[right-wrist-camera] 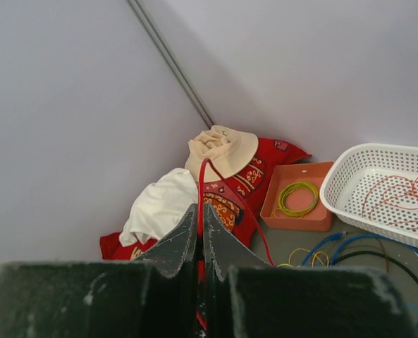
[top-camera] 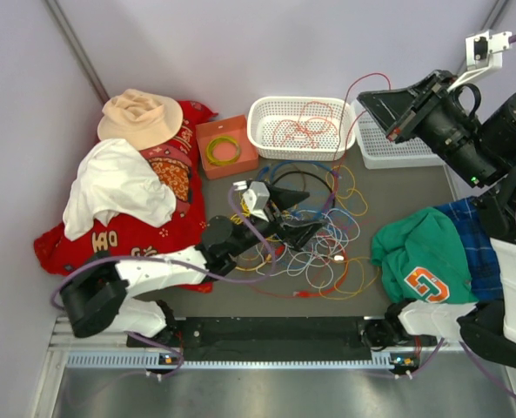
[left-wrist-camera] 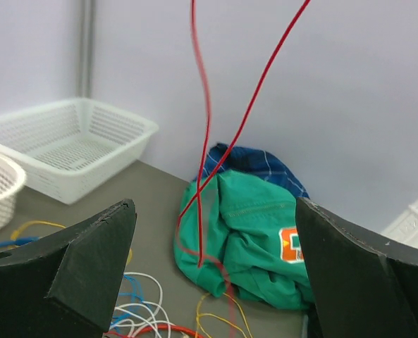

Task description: Untangle the cables

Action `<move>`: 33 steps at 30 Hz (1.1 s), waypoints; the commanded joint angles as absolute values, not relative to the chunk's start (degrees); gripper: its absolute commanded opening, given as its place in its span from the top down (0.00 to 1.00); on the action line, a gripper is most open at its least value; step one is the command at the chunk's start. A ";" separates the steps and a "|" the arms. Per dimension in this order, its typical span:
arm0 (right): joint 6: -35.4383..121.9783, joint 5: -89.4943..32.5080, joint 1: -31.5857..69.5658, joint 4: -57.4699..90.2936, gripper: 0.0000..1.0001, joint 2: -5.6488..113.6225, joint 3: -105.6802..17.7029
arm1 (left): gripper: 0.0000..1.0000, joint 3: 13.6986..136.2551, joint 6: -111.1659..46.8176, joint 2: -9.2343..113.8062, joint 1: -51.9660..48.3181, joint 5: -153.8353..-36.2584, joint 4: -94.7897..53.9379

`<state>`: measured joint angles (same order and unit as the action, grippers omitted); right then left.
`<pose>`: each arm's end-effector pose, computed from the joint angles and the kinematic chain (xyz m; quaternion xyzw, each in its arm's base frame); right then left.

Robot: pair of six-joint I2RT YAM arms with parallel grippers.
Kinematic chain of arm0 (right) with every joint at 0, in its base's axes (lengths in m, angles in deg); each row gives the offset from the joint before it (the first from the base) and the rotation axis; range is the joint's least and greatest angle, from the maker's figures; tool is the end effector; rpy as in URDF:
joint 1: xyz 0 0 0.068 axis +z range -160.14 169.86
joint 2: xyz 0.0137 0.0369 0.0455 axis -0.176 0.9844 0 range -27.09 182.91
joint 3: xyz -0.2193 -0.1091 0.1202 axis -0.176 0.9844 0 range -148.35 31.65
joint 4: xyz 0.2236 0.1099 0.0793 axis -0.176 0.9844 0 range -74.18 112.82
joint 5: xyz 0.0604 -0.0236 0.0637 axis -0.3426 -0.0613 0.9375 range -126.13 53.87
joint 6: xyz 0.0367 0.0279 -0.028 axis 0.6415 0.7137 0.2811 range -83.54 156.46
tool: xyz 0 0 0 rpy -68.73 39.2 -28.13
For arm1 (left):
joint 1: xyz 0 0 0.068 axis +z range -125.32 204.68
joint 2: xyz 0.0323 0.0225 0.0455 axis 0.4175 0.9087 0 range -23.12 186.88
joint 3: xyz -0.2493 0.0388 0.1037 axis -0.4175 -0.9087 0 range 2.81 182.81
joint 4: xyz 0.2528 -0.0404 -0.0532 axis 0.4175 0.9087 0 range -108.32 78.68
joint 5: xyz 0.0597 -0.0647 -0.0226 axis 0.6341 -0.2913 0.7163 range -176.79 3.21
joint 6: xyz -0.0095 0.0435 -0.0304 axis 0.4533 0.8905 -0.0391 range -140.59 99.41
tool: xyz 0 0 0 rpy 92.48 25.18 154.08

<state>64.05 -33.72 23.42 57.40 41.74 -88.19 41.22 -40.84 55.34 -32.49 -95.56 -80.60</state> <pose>0.1159 0.0788 0.6057 -0.0497 0.6448 0.3996 0.6496 0.1551 -0.2503 0.3017 0.2363 0.5072 -0.5509 0.6192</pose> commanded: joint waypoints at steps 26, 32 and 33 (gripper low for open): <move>55.54 -50.00 22.56 21.22 1.00 59.39 -98.71 | 0.04 34.72 -63.57 28.04 -32.63 -62.08 -20.17; 52.54 -57.05 20.02 3.69 1.00 66.23 -95.87 | 0.04 28.65 -66.30 23.38 -32.72 -65.25 -18.94; 52.37 -57.31 19.49 3.08 1.00 70.07 -97.01 | 0.04 27.60 -66.12 22.24 -32.72 -65.34 -18.85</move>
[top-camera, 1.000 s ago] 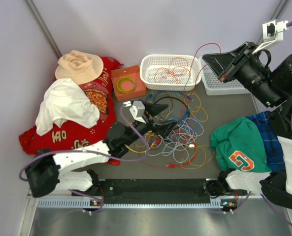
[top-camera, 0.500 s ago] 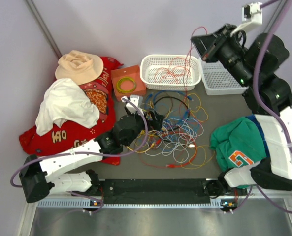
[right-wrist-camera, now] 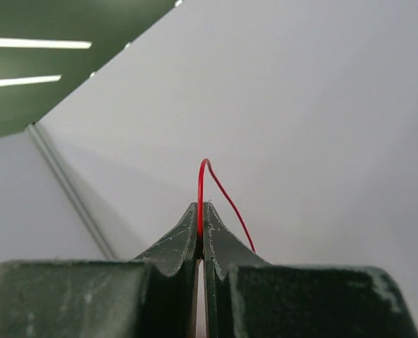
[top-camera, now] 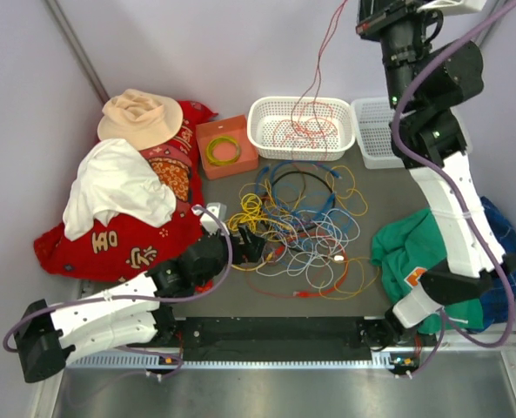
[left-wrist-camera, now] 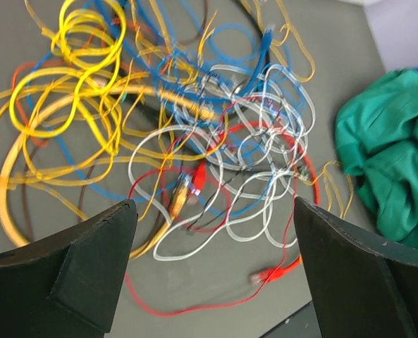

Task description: Untangle the cables

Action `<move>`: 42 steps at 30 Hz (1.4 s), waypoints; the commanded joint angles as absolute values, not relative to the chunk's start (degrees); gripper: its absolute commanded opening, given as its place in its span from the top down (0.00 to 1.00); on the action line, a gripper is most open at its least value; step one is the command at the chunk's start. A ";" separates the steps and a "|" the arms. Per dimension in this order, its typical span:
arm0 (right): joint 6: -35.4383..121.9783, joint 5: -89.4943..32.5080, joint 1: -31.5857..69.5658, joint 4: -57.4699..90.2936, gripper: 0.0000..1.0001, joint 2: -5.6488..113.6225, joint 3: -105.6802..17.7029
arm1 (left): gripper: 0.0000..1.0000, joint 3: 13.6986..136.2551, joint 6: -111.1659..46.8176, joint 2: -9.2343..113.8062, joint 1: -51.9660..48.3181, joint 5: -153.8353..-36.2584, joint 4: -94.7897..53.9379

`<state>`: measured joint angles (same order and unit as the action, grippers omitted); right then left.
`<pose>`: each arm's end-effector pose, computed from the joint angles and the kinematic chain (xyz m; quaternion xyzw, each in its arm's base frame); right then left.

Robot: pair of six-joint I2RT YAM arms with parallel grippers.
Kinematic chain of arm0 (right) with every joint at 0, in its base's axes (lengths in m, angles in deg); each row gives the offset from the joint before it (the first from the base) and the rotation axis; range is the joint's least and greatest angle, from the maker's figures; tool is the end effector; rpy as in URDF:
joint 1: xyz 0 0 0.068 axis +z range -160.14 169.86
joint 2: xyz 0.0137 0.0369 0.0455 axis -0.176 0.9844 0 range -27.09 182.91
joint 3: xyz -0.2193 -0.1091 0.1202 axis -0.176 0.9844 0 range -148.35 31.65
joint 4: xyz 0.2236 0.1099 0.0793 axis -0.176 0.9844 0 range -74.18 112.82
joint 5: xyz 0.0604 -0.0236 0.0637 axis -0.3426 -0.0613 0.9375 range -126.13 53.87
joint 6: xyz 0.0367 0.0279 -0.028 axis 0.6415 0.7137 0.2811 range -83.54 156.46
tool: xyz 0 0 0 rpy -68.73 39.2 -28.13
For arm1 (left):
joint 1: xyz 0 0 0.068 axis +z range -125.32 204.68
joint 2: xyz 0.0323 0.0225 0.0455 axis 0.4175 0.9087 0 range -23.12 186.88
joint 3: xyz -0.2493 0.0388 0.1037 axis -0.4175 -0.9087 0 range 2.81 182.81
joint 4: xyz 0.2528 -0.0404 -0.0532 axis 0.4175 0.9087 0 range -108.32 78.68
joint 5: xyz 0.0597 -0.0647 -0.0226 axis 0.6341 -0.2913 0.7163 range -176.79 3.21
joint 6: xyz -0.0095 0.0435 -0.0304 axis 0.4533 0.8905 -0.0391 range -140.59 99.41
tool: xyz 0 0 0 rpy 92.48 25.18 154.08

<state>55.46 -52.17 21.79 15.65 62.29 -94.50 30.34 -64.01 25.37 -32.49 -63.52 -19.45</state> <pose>0.2292 0.1313 0.6372 0.0742 0.4537 0.3246 0.8266 0.1180 -0.1568 0.2434 -0.0191 0.8096 -0.3277 0.4866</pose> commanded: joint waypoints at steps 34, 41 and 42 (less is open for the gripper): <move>60.62 -48.79 10.69 2.27 0.93 110.10 -104.84 | 0.02 22.76 -60.32 27.33 -32.28 -60.15 -24.21; 63.00 -51.69 10.69 7.73 0.23 105.03 -99.94 | 0.01 22.93 -61.46 25.31 -32.28 -60.95 -22.37; 63.35 -51.78 10.78 6.86 0.09 103.87 -99.06 | 0.01 22.93 -61.55 25.05 -32.36 -60.95 -22.37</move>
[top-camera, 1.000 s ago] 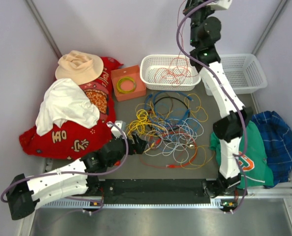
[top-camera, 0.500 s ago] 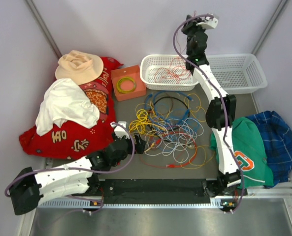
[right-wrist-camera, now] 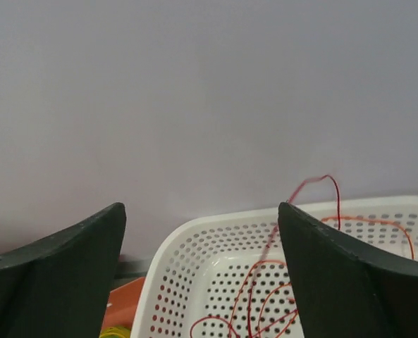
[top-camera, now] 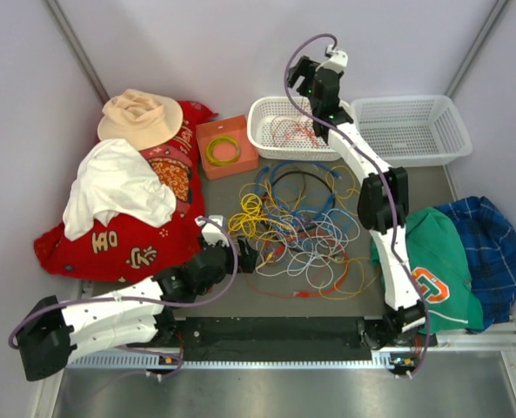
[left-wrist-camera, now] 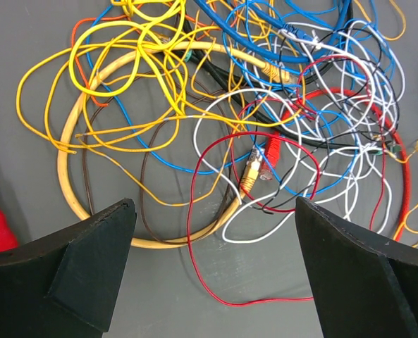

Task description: Untangle the cables

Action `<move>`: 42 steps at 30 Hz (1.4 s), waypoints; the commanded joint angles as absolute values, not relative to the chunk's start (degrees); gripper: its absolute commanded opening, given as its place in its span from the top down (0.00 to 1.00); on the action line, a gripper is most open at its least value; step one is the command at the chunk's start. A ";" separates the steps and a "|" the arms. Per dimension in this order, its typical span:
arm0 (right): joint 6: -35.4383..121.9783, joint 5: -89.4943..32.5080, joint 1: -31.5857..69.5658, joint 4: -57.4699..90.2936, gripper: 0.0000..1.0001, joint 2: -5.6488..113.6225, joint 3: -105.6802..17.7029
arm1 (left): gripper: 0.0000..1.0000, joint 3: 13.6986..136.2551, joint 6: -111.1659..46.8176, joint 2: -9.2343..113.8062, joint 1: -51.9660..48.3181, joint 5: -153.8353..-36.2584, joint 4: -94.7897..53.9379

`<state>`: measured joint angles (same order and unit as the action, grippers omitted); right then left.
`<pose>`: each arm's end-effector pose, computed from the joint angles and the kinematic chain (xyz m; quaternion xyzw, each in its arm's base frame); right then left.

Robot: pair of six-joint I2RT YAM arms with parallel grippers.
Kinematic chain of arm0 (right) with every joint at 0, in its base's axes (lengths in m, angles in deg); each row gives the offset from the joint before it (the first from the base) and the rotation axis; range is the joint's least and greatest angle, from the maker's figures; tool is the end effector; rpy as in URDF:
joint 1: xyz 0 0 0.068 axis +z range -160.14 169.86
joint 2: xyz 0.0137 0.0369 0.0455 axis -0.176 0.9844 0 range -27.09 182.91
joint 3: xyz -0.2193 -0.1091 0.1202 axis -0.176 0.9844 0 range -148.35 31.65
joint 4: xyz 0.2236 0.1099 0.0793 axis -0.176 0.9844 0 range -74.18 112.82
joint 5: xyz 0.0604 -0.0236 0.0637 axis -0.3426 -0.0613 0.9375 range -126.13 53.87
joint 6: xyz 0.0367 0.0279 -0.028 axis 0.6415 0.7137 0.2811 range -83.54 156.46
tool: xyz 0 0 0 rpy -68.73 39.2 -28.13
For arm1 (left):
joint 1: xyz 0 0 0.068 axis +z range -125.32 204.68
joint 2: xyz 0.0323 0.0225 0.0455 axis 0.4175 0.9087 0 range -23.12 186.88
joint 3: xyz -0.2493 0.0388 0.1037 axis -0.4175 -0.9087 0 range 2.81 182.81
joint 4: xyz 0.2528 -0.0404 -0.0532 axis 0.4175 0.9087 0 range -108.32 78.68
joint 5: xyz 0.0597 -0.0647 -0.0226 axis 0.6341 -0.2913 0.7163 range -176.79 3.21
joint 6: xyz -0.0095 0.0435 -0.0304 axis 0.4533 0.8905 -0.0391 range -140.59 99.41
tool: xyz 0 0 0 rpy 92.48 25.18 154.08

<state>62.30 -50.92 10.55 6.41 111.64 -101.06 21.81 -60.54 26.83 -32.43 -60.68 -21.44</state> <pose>0.5426 0.1953 0.3280 0.1241 0.6754 0.2039 0.6978 0.1136 -0.1467 0.1916 0.0092 0.8423 -0.2488 0.4780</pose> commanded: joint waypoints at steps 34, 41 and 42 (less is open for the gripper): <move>75.13 -51.61 45.75 34.90 0.14 41.64 -16.44 | 0.01 35.69 -79.38 25.76 -32.36 -53.04 4.25; 73.73 -48.89 47.61 28.40 0.25 42.77 -14.67 | 0.02 34.18 -81.76 20.48 -32.37 -52.33 6.89; 73.11 -48.44 47.69 27.95 0.27 43.56 -15.11 | 0.02 34.27 -82.11 20.13 -32.37 -52.25 7.42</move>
<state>74.04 -50.85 46.70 34.41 41.96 -14.92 34.71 -79.55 21.89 -32.43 -53.88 4.75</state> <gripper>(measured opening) 0.760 0.984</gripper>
